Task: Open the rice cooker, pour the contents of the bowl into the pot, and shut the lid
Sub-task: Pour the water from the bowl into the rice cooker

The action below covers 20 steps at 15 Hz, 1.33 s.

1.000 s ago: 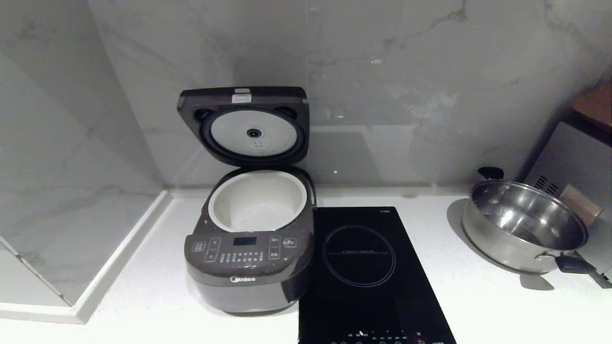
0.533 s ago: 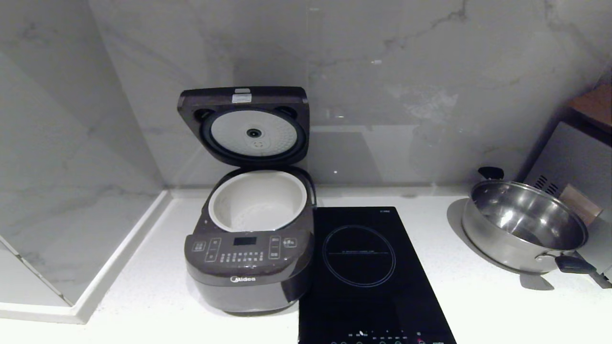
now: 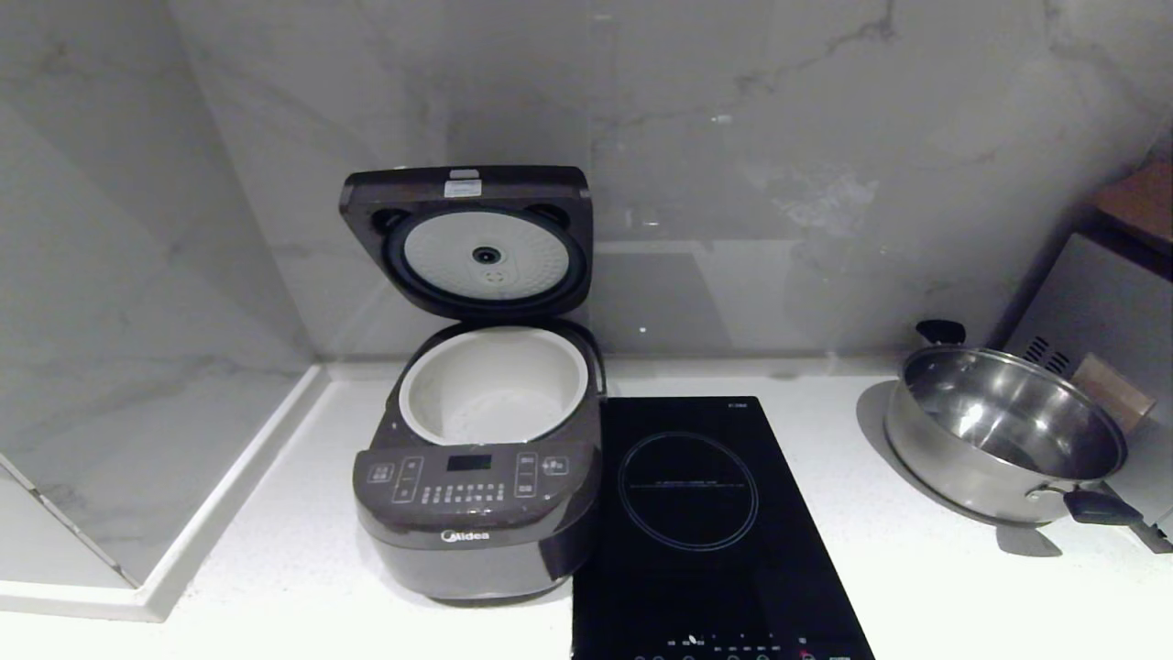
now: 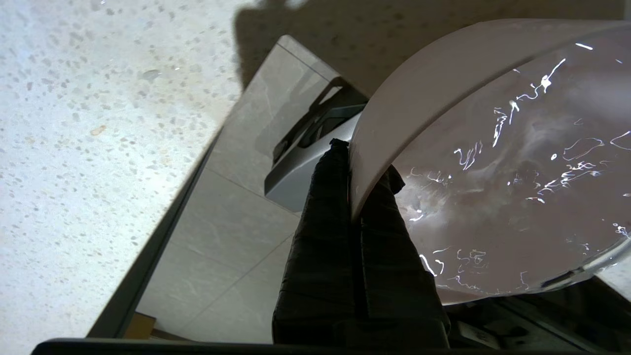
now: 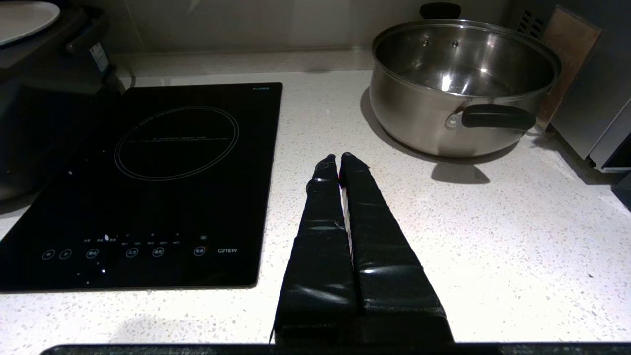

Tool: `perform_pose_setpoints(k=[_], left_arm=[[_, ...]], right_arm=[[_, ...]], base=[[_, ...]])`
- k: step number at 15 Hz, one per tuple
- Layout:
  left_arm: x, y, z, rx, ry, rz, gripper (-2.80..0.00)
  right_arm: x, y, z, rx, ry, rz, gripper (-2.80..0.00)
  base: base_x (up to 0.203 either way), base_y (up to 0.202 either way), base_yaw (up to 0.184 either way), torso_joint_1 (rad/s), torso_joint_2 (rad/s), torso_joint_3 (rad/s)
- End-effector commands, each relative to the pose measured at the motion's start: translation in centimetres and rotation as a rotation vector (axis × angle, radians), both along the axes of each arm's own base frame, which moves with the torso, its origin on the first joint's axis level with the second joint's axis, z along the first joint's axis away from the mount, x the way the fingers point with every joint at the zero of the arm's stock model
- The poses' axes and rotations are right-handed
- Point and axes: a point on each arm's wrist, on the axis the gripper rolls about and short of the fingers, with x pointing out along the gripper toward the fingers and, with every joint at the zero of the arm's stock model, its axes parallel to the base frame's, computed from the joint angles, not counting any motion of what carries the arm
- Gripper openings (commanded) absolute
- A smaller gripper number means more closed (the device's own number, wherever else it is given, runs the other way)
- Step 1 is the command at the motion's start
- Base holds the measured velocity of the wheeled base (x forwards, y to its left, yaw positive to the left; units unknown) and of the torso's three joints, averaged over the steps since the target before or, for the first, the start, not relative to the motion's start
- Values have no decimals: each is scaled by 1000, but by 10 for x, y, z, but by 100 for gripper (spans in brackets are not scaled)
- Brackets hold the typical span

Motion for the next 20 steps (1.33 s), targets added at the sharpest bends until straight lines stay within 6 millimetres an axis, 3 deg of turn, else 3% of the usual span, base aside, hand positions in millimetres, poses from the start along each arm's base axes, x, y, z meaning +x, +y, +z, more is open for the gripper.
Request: perform_pose_setpoints(k=[1,4,11,20], left_arm=[[12,-7,6,21,-19,-23,-280],[24,-14,7,-4,-13,-21,-280],[26,-15,8,-81,-25,-27,-280],[32,-41,32,-205,-92,-64,-280]], right_arm=[[0,0,0,0,0,0,-280],[0,0,0,0,0,0,-280],[0,0,0,0,0,0,-280],[0,0,0,0,0,0,-280]], base=[[0,0,0,0,0,0],[0,0,0,0,0,0],[0,0,0,0,0,0],[0,0,0,0,0,0]])
